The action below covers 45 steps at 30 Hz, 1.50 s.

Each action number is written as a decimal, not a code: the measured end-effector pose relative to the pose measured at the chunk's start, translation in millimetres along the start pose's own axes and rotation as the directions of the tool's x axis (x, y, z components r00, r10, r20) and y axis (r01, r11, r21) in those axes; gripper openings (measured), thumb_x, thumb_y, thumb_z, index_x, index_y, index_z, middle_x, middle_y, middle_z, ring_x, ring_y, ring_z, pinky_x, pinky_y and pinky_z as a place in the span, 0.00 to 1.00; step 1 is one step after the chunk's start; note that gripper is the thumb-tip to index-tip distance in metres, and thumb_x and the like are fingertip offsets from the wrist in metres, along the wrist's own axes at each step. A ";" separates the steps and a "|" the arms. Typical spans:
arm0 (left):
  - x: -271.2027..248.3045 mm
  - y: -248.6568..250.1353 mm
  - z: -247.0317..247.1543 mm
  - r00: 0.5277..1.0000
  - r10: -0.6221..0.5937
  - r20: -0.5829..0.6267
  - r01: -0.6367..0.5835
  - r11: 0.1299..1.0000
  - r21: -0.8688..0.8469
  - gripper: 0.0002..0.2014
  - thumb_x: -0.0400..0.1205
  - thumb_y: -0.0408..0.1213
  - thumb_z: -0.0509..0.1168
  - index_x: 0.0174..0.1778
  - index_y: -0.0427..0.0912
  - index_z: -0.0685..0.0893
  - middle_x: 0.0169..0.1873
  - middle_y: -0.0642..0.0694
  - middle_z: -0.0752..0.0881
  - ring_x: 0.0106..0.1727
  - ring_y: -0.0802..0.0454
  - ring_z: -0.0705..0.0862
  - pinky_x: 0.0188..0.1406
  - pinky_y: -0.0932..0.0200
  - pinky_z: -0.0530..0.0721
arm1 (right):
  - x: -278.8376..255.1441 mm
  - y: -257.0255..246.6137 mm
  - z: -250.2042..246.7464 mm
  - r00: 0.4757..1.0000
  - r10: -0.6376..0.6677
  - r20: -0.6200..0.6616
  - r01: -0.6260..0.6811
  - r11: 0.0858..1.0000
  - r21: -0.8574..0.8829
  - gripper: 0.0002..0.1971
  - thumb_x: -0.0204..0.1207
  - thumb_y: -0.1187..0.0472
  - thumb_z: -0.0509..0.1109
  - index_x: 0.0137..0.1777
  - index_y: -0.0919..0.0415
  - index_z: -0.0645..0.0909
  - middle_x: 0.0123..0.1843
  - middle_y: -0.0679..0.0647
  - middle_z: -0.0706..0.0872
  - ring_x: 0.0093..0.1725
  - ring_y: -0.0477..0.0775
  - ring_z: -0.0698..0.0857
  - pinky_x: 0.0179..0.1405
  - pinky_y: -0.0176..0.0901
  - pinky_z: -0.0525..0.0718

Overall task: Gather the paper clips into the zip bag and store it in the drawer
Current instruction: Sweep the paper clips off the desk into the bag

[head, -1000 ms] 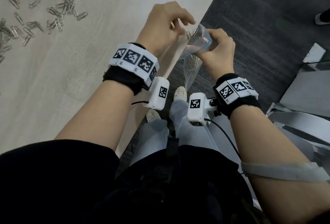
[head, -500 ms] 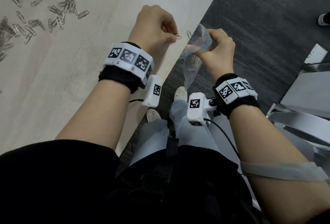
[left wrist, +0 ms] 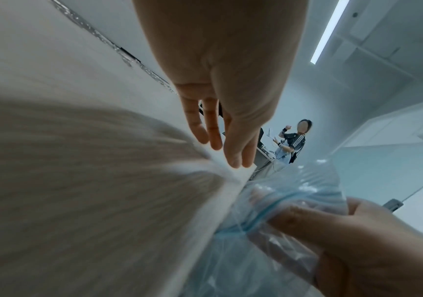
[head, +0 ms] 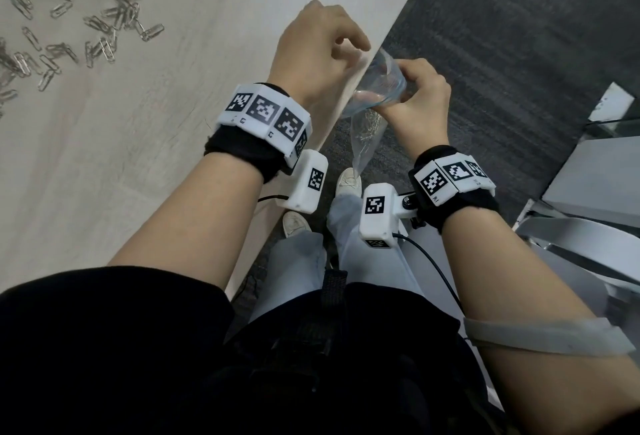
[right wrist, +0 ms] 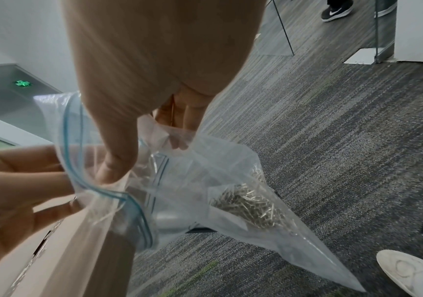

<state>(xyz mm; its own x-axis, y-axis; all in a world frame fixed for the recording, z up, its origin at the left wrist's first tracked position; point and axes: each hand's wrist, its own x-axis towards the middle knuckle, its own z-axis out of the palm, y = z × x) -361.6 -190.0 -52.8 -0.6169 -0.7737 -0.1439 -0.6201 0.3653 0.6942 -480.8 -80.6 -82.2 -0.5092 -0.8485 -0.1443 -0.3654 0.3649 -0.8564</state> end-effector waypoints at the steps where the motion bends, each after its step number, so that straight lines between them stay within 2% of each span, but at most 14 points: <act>1: 1.5 -2.9 1.7 0.999 0.012 0.039 -0.014 0.998 0.069 0.09 0.76 0.41 0.66 0.48 0.50 0.89 0.50 0.52 0.85 0.57 0.51 0.75 0.49 0.62 0.71 | 0.4 0.5 -0.1 1.000 0.001 0.001 -0.001 1.000 0.001 0.28 0.58 0.39 0.76 0.50 0.61 0.86 0.44 0.51 0.84 0.43 0.44 0.81 0.38 0.26 0.73; 5: 4.0 -5.7 12.2 0.980 0.091 0.178 -0.103 0.993 0.057 0.07 0.75 0.37 0.70 0.47 0.49 0.90 0.51 0.49 0.83 0.58 0.49 0.72 0.54 0.59 0.73 | 2.1 2.1 -0.2 1.000 0.004 0.009 -0.004 1.000 0.003 0.31 0.56 0.37 0.75 0.52 0.61 0.86 0.46 0.52 0.85 0.45 0.47 0.83 0.40 0.31 0.77; 7: 4.8 -6.1 11.5 0.980 0.077 0.183 -0.072 0.997 -0.034 0.08 0.74 0.35 0.69 0.46 0.48 0.91 0.48 0.51 0.82 0.49 0.57 0.73 0.47 0.65 0.73 | 2.2 1.8 -1.4 1.000 -0.002 0.005 0.002 1.000 0.012 0.30 0.57 0.37 0.75 0.52 0.61 0.87 0.45 0.51 0.84 0.44 0.45 0.82 0.40 0.32 0.77; 9: 6.3 -6.1 6.3 0.991 0.033 0.129 -0.013 0.989 -0.148 0.09 0.74 0.32 0.66 0.46 0.46 0.90 0.46 0.49 0.84 0.42 0.61 0.78 0.41 0.68 0.76 | 3.1 1.5 -3.0 1.000 -0.011 -0.002 0.011 1.000 0.025 0.28 0.58 0.39 0.75 0.50 0.61 0.87 0.43 0.50 0.83 0.41 0.40 0.80 0.39 0.28 0.74; 13: 12.9 -9.8 -5.5 0.993 -0.112 -0.042 0.102 0.977 -0.186 0.11 0.75 0.31 0.64 0.45 0.46 0.90 0.45 0.50 0.86 0.43 0.57 0.83 0.48 0.63 0.83 | 7.6 0.5 -6.7 1.000 -0.008 0.006 0.008 0.999 0.033 0.30 0.56 0.37 0.76 0.50 0.60 0.87 0.40 0.44 0.80 0.39 0.34 0.77 0.38 0.21 0.71; 16: 22.7 -13.3 -9.1 0.974 -0.184 -0.132 0.157 0.969 -0.192 0.09 0.76 0.33 0.65 0.46 0.47 0.89 0.46 0.50 0.86 0.42 0.60 0.82 0.49 0.66 0.82 | 13.6 0.7 -10.5 1.000 -0.008 0.011 0.007 0.999 0.032 0.29 0.57 0.39 0.77 0.49 0.61 0.86 0.42 0.47 0.81 0.41 0.42 0.79 0.40 0.26 0.72; 19: 32.6 -17.8 -10.3 0.952 -0.209 -0.222 0.178 0.973 -0.150 0.08 0.78 0.35 0.66 0.50 0.45 0.88 0.52 0.48 0.85 0.41 0.67 0.79 0.49 0.74 0.79 | 23.7 2.2 -14.7 1.000 0.005 0.029 -0.005 1.000 0.010 0.22 0.60 0.48 0.81 0.50 0.62 0.86 0.43 0.52 0.83 0.42 0.47 0.80 0.39 0.31 0.74; 21: 39.4 -19.2 -12.9 0.937 -0.226 -0.267 0.194 0.971 -0.143 0.10 0.80 0.32 0.64 0.55 0.43 0.86 0.57 0.46 0.81 0.48 0.66 0.79 0.55 0.77 0.77 | 34.1 0.6 -18.5 0.999 0.013 0.040 -0.013 1.000 0.005 0.21 0.61 0.50 0.82 0.49 0.62 0.87 0.44 0.55 0.84 0.43 0.49 0.81 0.40 0.32 0.76; 24: 48.2 -19.6 -17.8 0.904 -0.258 -0.342 0.225 0.965 -0.133 0.17 0.77 0.26 0.60 0.60 0.42 0.82 0.64 0.44 0.75 0.65 0.53 0.75 0.68 0.71 0.71 | 48.4 -1.7 -24.2 0.999 0.027 0.047 -0.028 0.999 0.021 0.19 0.62 0.54 0.83 0.49 0.63 0.86 0.46 0.60 0.86 0.43 0.50 0.82 0.38 0.27 0.75; 29: 62.3 -24.8 -29.5 0.853 -0.344 -0.393 0.377 0.926 0.007 0.25 0.76 0.31 0.59 0.72 0.43 0.72 0.76 0.42 0.63 0.79 0.46 0.60 0.79 0.59 0.58 | 68.2 -2.7 -28.7 0.997 0.032 0.076 -0.030 0.999 -0.026 0.19 0.61 0.54 0.83 0.48 0.63 0.86 0.46 0.60 0.86 0.45 0.56 0.83 0.39 0.32 0.76; 33: 73.4 -33.4 -36.8 0.854 -0.364 -0.372 0.414 0.908 0.061 0.30 0.78 0.36 0.59 0.78 0.40 0.63 0.81 0.39 0.55 0.83 0.42 0.50 0.83 0.52 0.48 | 75.4 -6.1 -31.4 0.996 0.055 0.077 -0.053 0.998 -0.031 0.18 0.62 0.56 0.83 0.49 0.63 0.86 0.47 0.58 0.85 0.45 0.53 0.83 0.37 0.27 0.75; 37: 84.5 -39.3 -44.6 0.857 -0.384 -0.344 0.430 0.900 0.066 0.32 0.80 0.38 0.59 0.81 0.41 0.56 0.82 0.39 0.50 0.84 0.41 0.45 0.83 0.46 0.44 | 76.9 -10.6 -29.7 0.995 0.087 0.043 -0.085 0.995 -0.050 0.19 0.61 0.56 0.83 0.49 0.64 0.86 0.48 0.62 0.86 0.46 0.58 0.84 0.40 0.37 0.78; 41: 93.0 -49.7 -52.8 0.871 -0.359 -0.335 0.412 0.905 0.103 0.33 0.80 0.41 0.58 0.81 0.41 0.55 0.83 0.38 0.49 0.84 0.40 0.44 0.82 0.44 0.43 | 78.1 -16.6 -26.9 0.989 0.148 0.008 -0.148 0.988 -0.047 0.16 0.60 0.63 0.82 0.48 0.65 0.86 0.49 0.62 0.87 0.45 0.52 0.83 0.39 0.33 0.78; 45: 102.3 -58.1 -61.2 0.878 -0.348 -0.327 0.408 0.903 0.136 0.34 0.80 0.45 0.58 0.81 0.42 0.53 0.83 0.38 0.49 0.84 0.41 0.45 0.82 0.45 0.42 | 78.6 -20.6 -23.5 0.980 0.196 -0.017 -0.197 0.979 -0.046 0.19 0.58 0.61 0.83 0.50 0.62 0.87 0.49 0.56 0.87 0.50 0.54 0.86 0.51 0.47 0.85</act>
<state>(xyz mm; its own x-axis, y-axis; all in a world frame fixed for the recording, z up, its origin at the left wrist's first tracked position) -359.1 -322.0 -64.7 -0.1676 -0.9763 -0.1372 -0.8777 0.0843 0.4718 -531.6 -145.8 -64.3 -0.5844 -0.7537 -0.3007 -0.2937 0.5419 -0.7875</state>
